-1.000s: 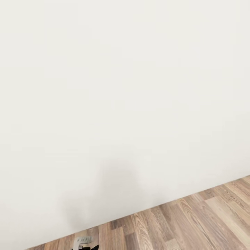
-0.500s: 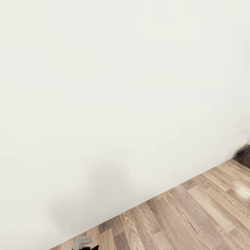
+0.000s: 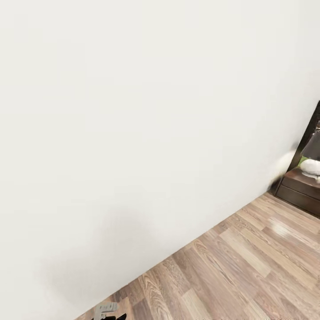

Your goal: In the bedroom, move the book from the bed onto either nightstand, and place the two sandals side by side next to the bed.

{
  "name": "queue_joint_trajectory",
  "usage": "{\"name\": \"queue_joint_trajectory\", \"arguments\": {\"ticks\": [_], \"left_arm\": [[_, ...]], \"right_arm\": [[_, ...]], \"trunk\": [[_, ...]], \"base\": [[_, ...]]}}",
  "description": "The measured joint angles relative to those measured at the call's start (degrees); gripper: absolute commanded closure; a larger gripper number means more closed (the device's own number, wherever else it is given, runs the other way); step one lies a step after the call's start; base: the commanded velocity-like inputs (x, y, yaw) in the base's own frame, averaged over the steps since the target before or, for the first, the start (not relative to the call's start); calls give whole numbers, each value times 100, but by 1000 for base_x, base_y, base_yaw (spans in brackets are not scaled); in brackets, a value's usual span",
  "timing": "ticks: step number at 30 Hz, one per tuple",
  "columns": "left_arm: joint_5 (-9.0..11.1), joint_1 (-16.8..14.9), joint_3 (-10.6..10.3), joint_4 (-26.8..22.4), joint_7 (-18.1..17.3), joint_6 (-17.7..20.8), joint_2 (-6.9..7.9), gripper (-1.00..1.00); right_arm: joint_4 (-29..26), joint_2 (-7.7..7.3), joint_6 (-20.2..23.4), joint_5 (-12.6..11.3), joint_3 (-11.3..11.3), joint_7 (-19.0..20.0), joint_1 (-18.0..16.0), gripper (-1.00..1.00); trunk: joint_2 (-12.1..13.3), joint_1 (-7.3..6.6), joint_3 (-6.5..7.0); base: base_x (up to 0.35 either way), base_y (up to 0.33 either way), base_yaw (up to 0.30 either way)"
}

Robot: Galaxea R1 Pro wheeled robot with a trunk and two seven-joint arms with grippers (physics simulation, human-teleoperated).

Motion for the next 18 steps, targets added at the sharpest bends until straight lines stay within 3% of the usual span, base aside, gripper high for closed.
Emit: {"name": "queue_joint_trajectory", "arguments": {"ticks": [9, 18], "left_arm": [[0, 0, 0, 1, 0, 0, 0, -100], [0, 0, 0, 1, 0, 0, 1, -100]], "right_arm": [[-1, 1, -2, 0, 0, -2, 0, -100], [-1, 0, -2, 0, 0, -2, 0, -100]], "trunk": [[0, -3, 0], [0, 0, 0]], "base": [[278, 0, -300], [36, 0, -300]]}}
